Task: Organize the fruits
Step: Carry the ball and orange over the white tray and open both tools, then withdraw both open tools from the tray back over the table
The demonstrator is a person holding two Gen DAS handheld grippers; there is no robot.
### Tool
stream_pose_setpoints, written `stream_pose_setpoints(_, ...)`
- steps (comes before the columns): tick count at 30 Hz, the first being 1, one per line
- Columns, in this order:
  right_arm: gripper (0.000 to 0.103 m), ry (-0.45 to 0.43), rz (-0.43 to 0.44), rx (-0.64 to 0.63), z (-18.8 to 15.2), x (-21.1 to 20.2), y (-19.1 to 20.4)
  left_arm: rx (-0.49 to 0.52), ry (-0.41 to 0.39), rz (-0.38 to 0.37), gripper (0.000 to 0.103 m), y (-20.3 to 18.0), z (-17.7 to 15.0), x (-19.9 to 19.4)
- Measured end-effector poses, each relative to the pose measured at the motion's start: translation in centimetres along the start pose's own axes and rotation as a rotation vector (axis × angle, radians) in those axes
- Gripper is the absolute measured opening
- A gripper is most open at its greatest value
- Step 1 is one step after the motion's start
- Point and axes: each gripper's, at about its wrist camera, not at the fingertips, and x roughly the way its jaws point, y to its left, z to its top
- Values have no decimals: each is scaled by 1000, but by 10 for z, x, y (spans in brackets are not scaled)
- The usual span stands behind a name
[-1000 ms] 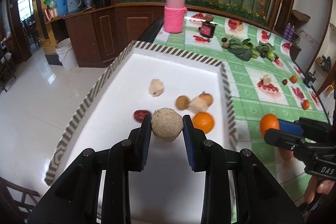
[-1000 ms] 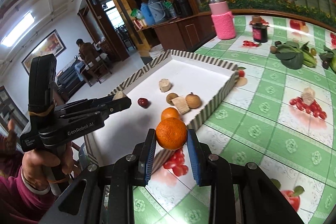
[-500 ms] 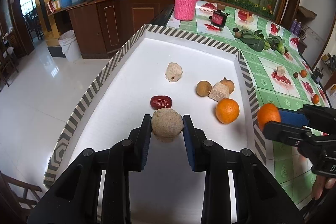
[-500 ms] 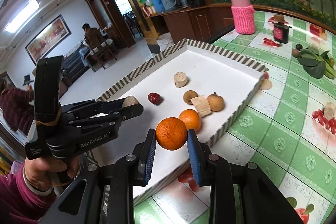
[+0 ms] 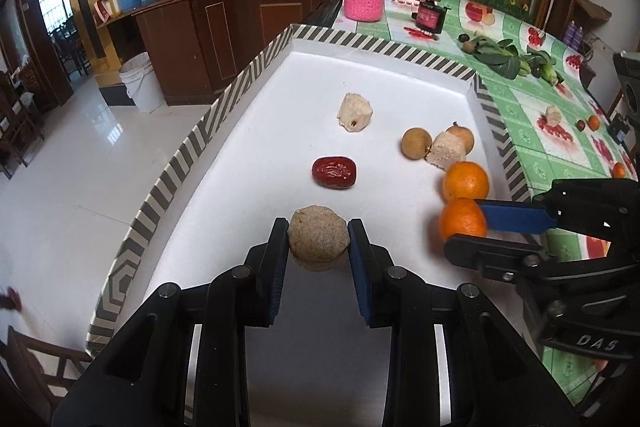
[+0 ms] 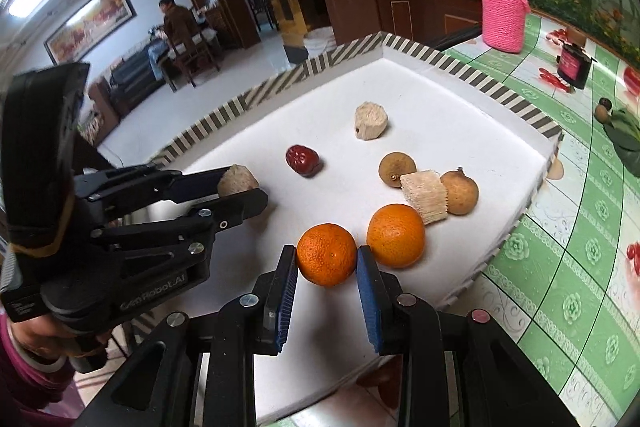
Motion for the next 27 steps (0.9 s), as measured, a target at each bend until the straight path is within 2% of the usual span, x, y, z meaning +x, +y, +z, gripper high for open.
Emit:
stream_pose_setpoints(7, 30, 21, -43, -29, 0, 11, 5, -4, 9, 50, 29, -2, -1, 7)
stream_pose_setpoints(8, 31, 24, -44, -31, 0, 11, 5, -4, 9, 60, 32, -2, -2, 8)
stream_pose_setpoints(11, 33, 6, -32, -22, -2, 6, 4, -20, 5, 76, 59, 0, -2, 6)
stream_pose_setpoints(12, 33, -2, -28, -15, -2, 2, 2, -28, -6, 78, 61, 2, -2, 4)
stream_pose_setpoints(18, 33, -72, -14, 22, -5, -27, -5, -70, -23, 93, 61, 10, 0, -4)
stream_pose_setpoints(23, 33, -135, 15, 86, -10, -51, -14, -78, -82, 90, 61, 6, 5, -22)
stream_pose_setpoints(27, 33, -169, -11, 101, -15, -68, -19, -96, -131, 65, 61, -2, 10, -39)
